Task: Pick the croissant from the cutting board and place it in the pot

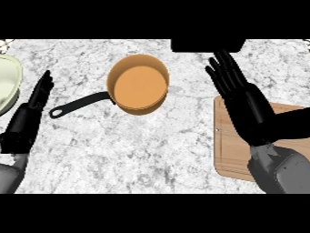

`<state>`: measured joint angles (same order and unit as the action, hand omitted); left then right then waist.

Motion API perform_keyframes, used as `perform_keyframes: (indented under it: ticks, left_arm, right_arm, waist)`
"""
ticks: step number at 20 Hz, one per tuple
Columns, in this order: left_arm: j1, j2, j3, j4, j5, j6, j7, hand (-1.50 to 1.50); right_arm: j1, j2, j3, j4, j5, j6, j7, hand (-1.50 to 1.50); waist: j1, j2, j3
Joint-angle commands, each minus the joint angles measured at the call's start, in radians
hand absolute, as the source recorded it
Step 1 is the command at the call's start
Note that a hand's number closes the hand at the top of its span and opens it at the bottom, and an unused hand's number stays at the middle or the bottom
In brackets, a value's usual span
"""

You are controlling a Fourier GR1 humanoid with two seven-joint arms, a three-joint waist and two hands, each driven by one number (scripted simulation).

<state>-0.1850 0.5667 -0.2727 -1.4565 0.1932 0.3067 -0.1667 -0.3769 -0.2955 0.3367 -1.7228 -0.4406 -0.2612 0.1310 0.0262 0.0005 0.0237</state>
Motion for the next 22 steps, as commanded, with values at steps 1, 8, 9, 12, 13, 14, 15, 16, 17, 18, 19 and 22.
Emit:
perform_keyframes:
  ticks: [1,8,9,12,13,14,15,16,17,18,19,22]
  left_arm:
    - [0.011,-0.007,-0.011,0.013,0.007,-0.032,0.062,0.0]
    - [0.098,-0.093,-0.102,0.059,0.111,-0.123,0.164,0.0]
    - [0.107,-0.119,-0.103,0.068,0.126,-0.118,0.17,0.0]
    - [0.143,-0.113,-0.113,0.041,0.16,-0.17,0.187,0.0]
    - [0.089,-0.134,-0.115,0.068,0.152,-0.164,0.207,0.0]
    - [0.111,-0.154,-0.141,0.08,0.133,-0.166,0.18,0.0]
    - [0.076,-0.129,-0.124,0.079,0.151,-0.196,0.232,0.0]
    - [0.054,-0.148,-0.107,0.133,0.156,-0.206,0.219,0.0]
    - [0.063,-0.151,-0.097,0.125,0.154,-0.218,0.211,0.0]
    - [0.041,-0.159,-0.111,0.064,0.139,-0.176,0.301,0.0]
    - [0.072,-0.154,-0.089,0.133,0.151,-0.223,0.213,0.0]
    - [0.089,-0.177,-0.111,0.09,0.136,-0.179,0.224,0.0]
  right_arm:
    - [0.014,-0.059,-0.012,0.07,0.038,0.051,0.005,1.5]
    - [-0.052,-0.461,0.056,0.273,0.556,-0.067,0.031,1.5]
    - [-0.054,-0.442,0.058,0.264,0.612,-0.13,-0.035,-1.5]
    - [0.023,-0.339,0.053,0.249,0.686,-0.32,-0.24,-1.5]
    - [0.026,-0.274,0.089,0.224,0.717,-0.374,-0.256,-1.5]
    - [0.039,-0.269,0.085,0.238,0.736,-0.401,-0.293,-1.5]
    - [0.052,-0.257,0.086,0.273,0.744,-0.408,-0.332,-1.5]
    - [0.045,-0.264,0.117,0.192,0.787,-0.397,-0.239,-1.5]
    - [0.084,-0.286,0.097,0.18,0.776,-0.37,-0.245,-1.5]
    - [0.016,-0.31,0.105,0.171,0.82,-0.308,-0.082,-1.5]
    - [0.039,-0.271,0.167,0.158,0.893,-0.326,-0.007,-1.5]
    - [-0.01,-0.33,0.169,0.131,0.905,-0.168,0.28,-1.5]
  waist:
    - [-0.022,0.001,-0.023]
    - [-0.074,0.005,-0.041]
    - [-0.075,0.007,-0.033]
    - [-0.053,0.001,-0.02]
    - [-0.059,0.004,-0.022]
    - [-0.051,0.004,-0.022]
    - [-0.041,0.004,-0.022]
    - [-0.047,0.0,-0.025]
    - [-0.04,-0.001,-0.024]
    - [-0.035,-0.003,-0.025]
    - [-0.036,-0.002,-0.026]
    - [-0.042,-0.009,-0.029]
